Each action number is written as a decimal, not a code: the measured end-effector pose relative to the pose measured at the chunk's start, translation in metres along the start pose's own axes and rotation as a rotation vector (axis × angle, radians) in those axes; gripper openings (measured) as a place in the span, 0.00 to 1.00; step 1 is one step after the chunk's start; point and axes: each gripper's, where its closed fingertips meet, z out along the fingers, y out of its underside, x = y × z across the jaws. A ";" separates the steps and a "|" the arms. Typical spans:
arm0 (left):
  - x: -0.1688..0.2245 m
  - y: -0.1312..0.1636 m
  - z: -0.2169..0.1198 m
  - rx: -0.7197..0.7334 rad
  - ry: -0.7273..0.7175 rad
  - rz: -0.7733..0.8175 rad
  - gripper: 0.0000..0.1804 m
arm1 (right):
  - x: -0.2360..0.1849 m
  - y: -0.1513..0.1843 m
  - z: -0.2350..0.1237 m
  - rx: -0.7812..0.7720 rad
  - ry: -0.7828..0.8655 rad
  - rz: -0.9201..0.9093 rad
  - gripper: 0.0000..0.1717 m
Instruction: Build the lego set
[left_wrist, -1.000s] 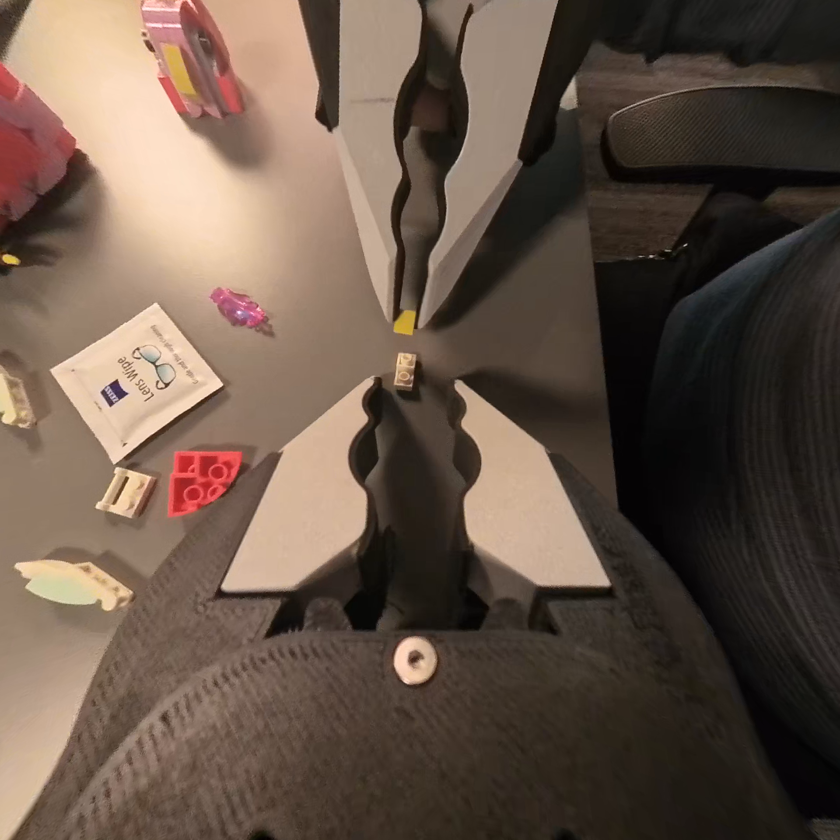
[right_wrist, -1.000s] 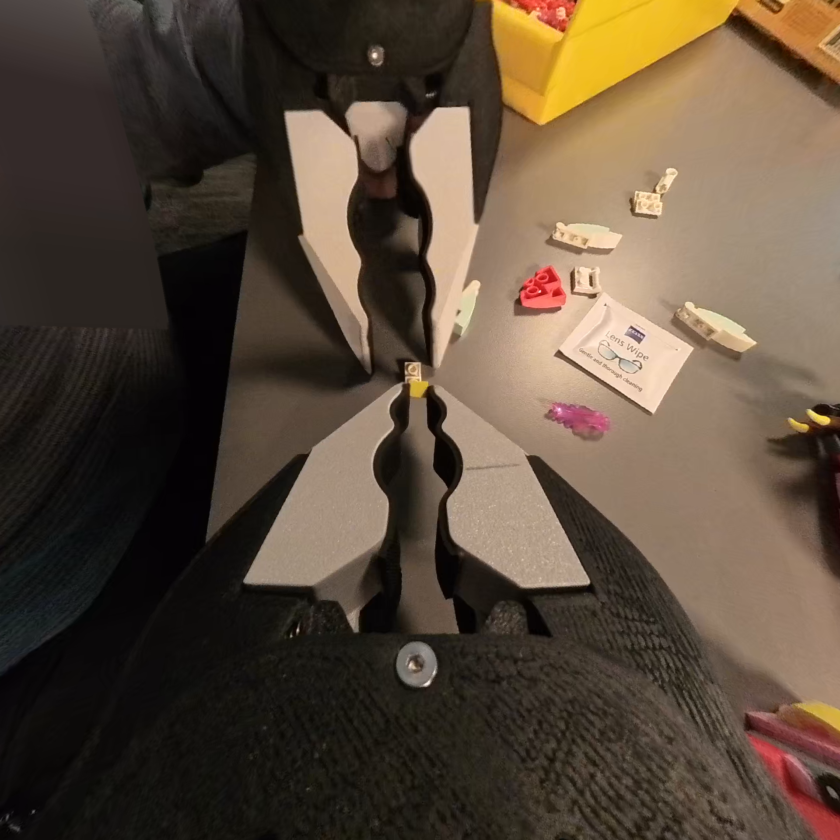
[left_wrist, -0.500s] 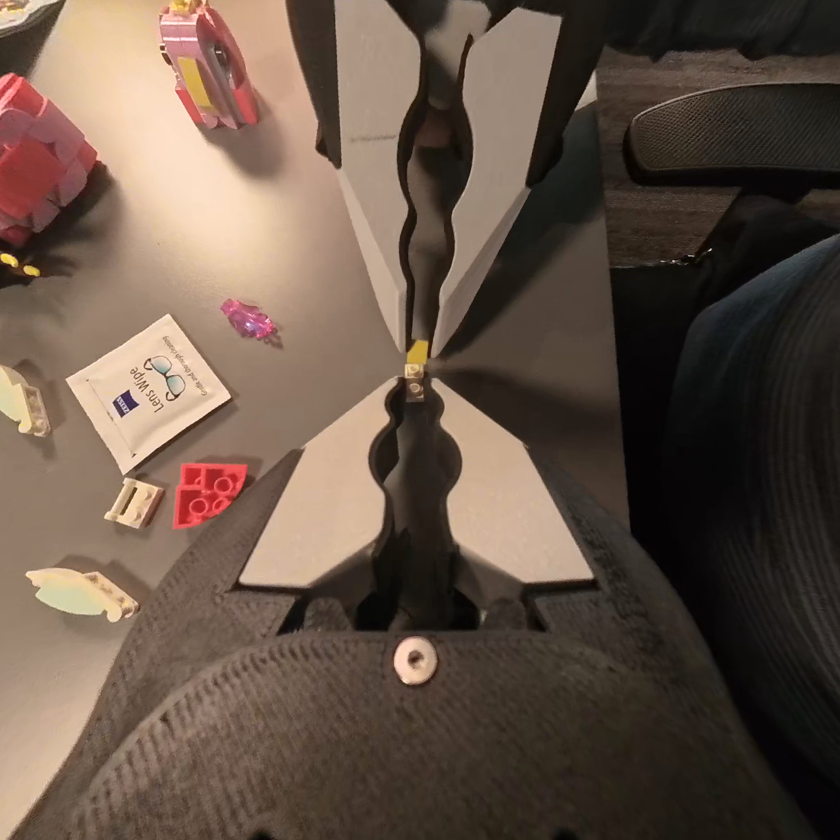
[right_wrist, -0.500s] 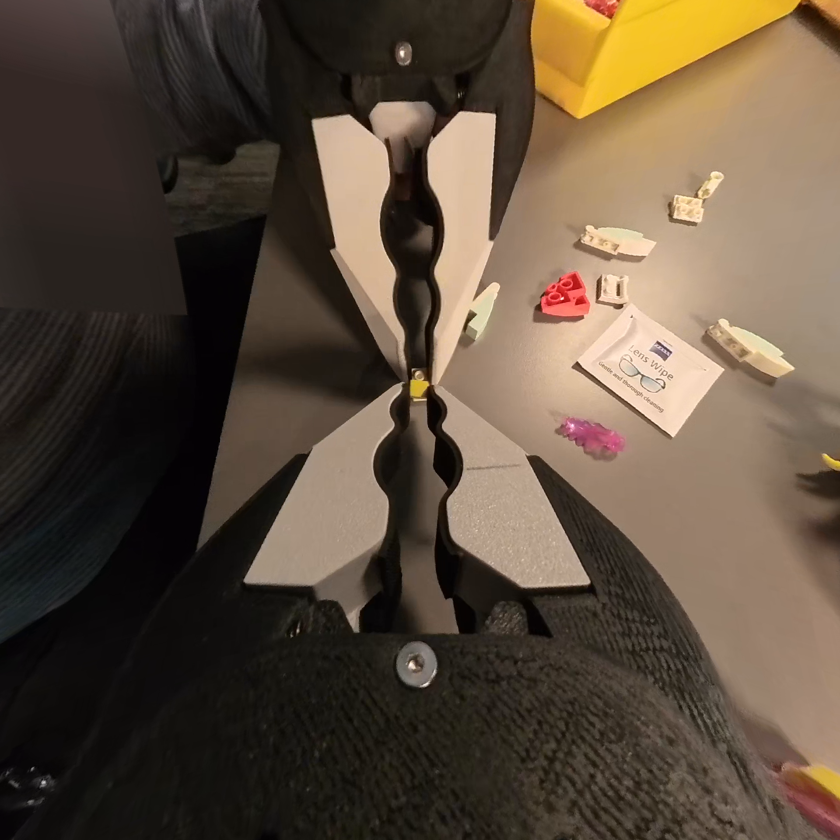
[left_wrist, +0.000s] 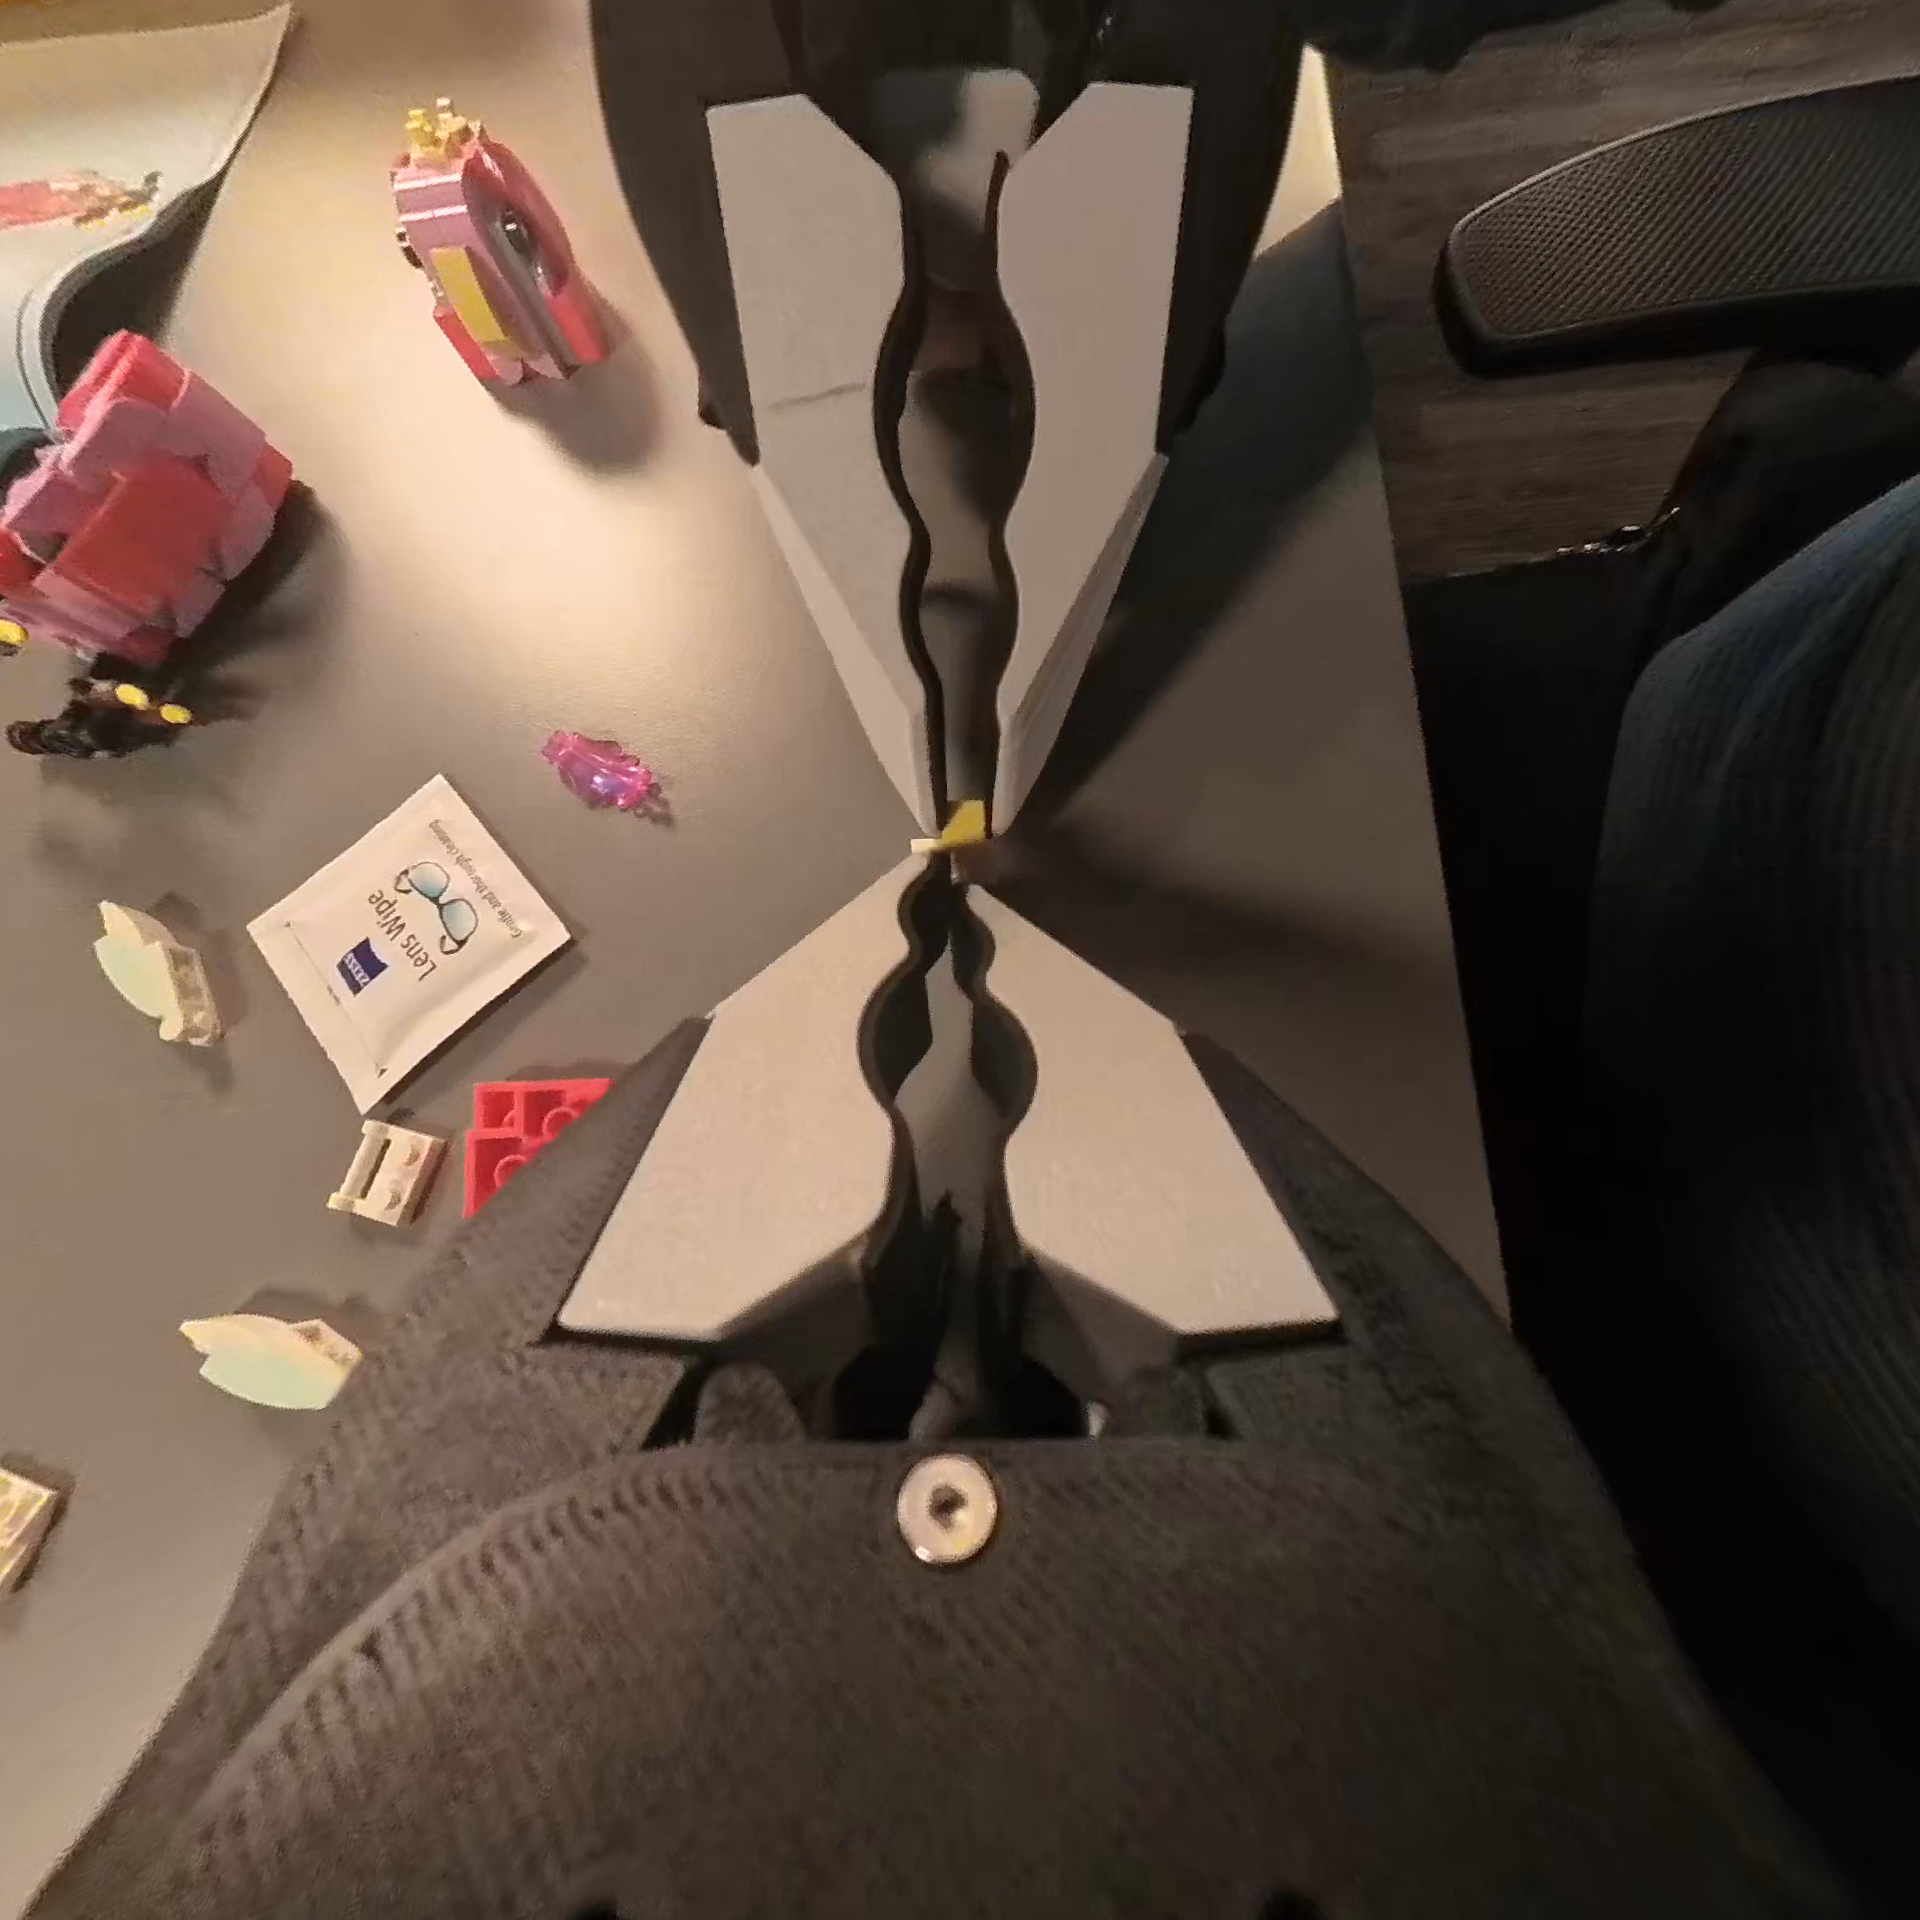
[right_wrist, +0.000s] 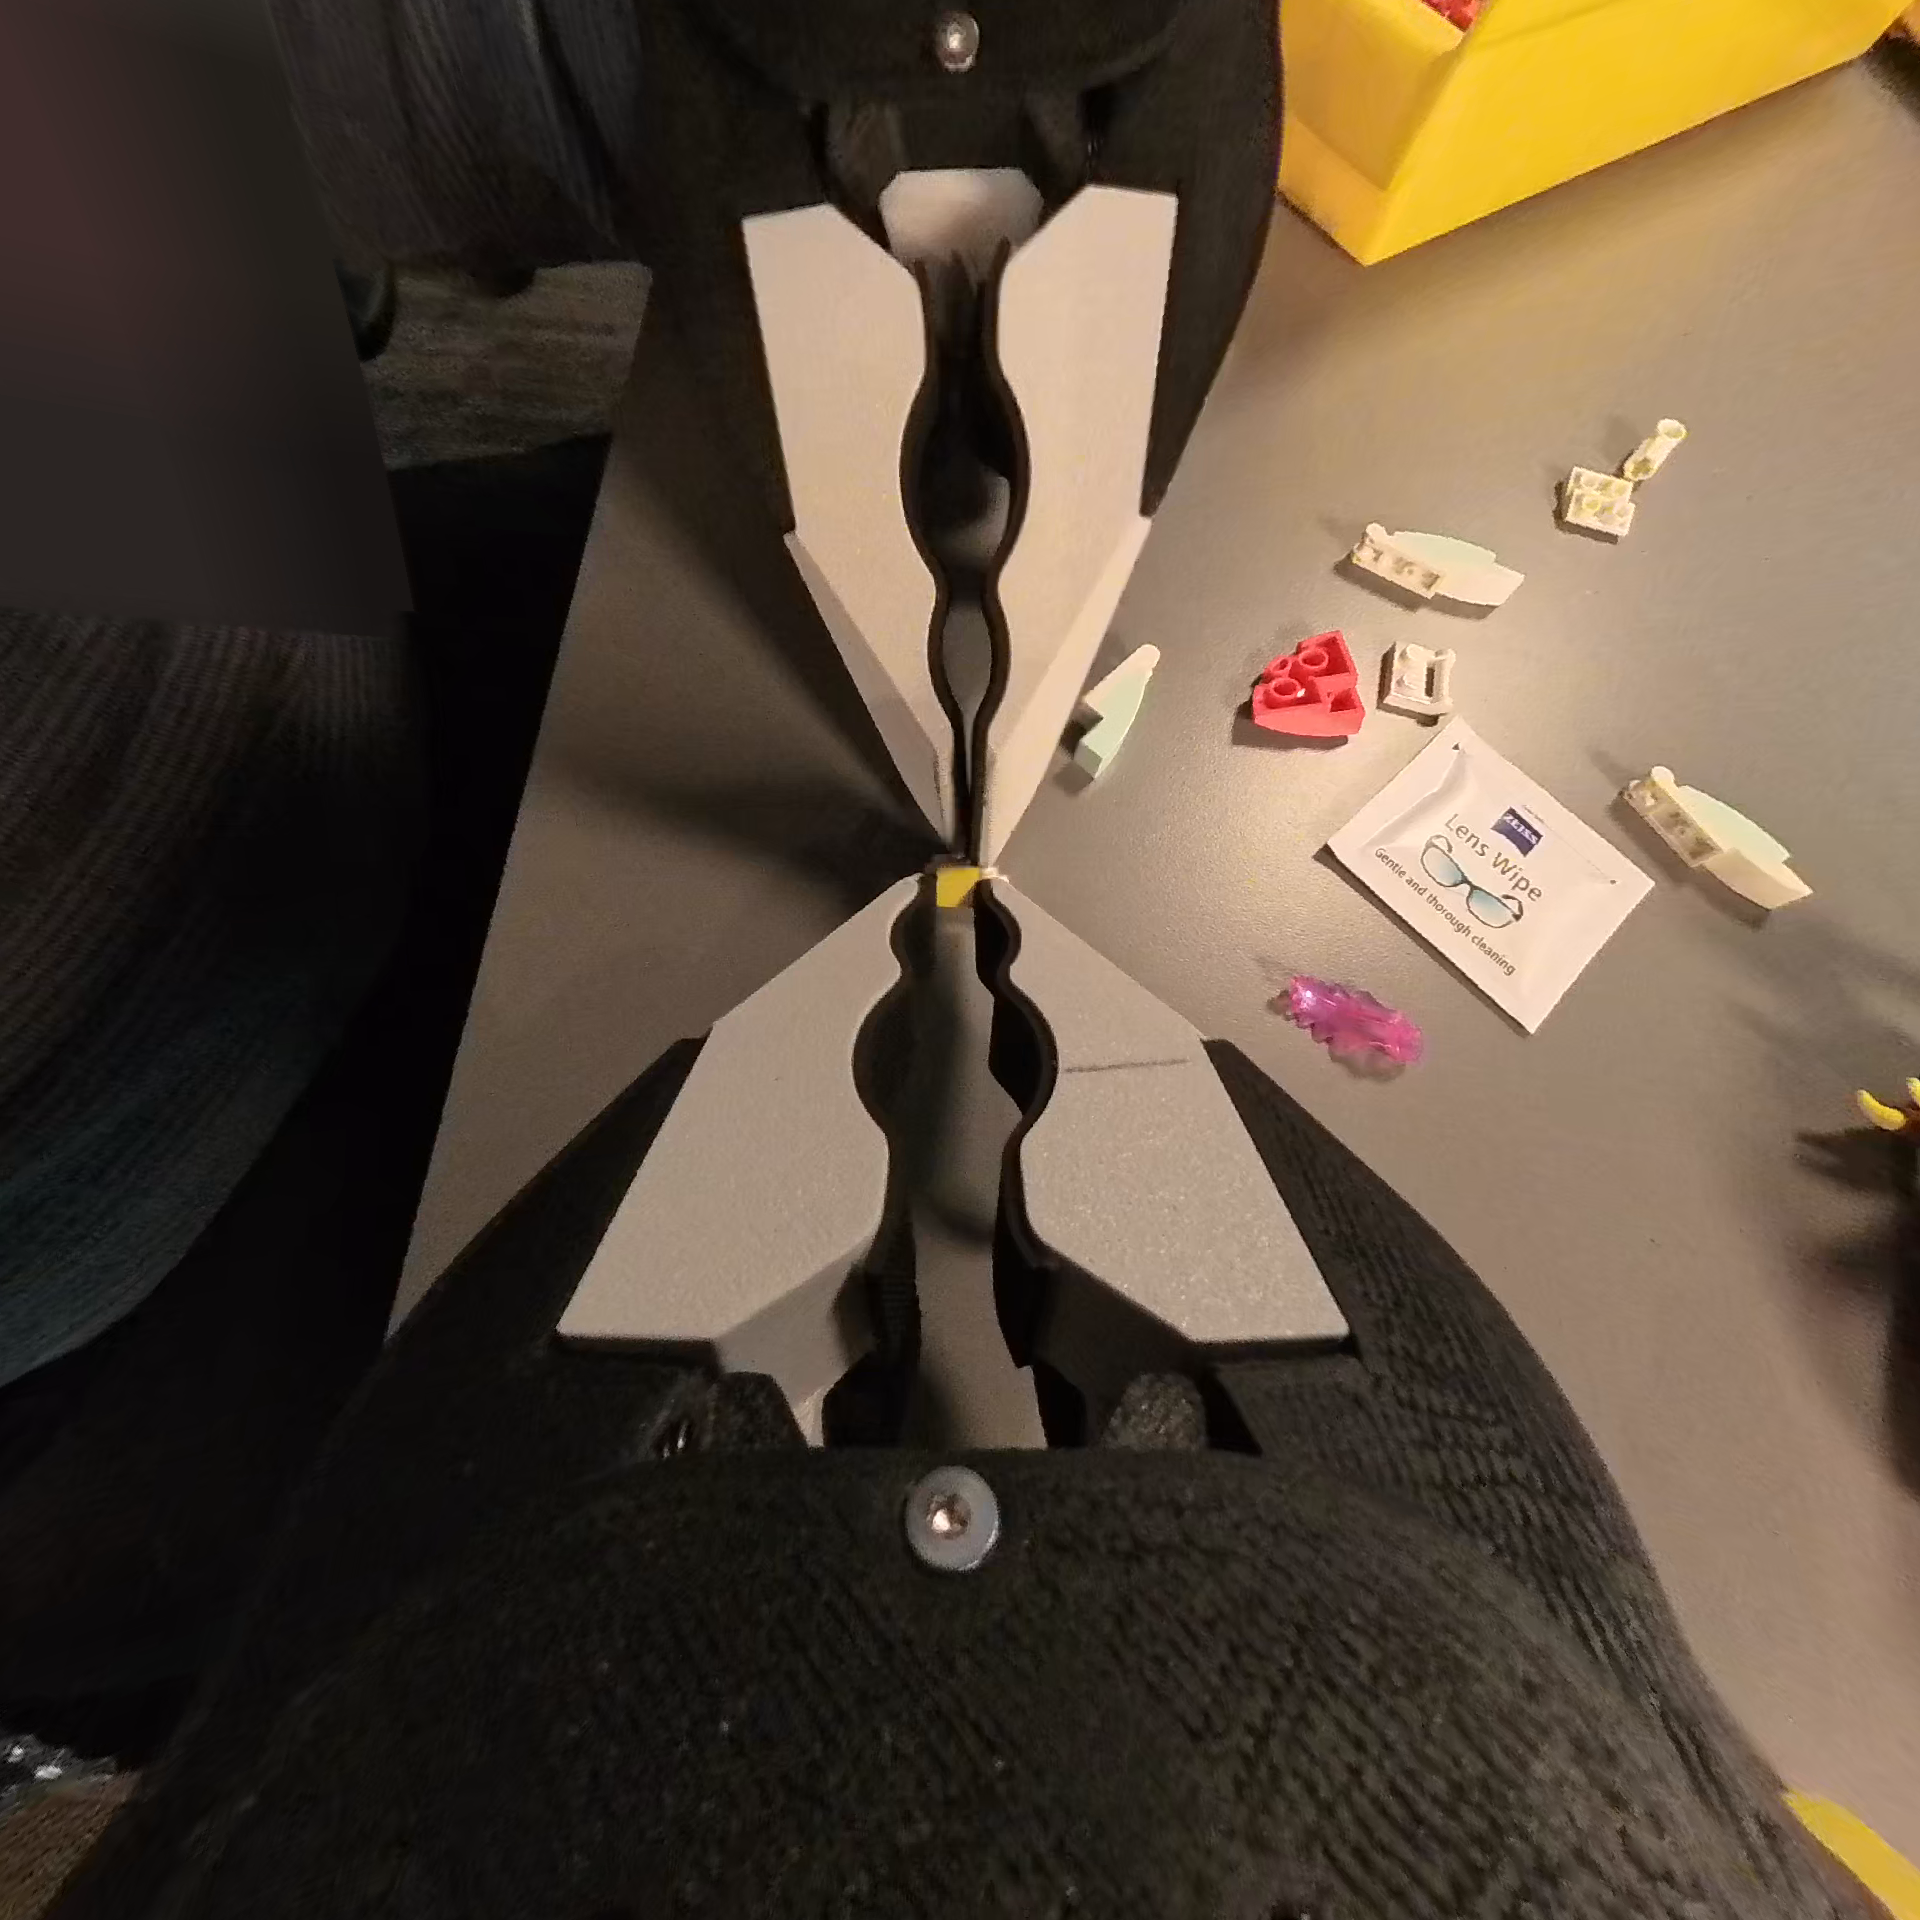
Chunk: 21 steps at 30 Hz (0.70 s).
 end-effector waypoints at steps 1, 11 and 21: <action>-0.001 0.001 0.000 -0.003 0.004 -0.012 0.00 | 0.001 0.000 0.000 0.001 0.002 0.005 0.03; -0.002 0.003 -0.001 -0.009 0.025 -0.062 0.11 | 0.010 -0.004 -0.006 0.046 0.050 0.060 0.04; 0.002 0.001 -0.002 0.007 0.113 -0.126 0.12 | -0.001 -0.005 -0.004 0.031 0.094 0.035 0.04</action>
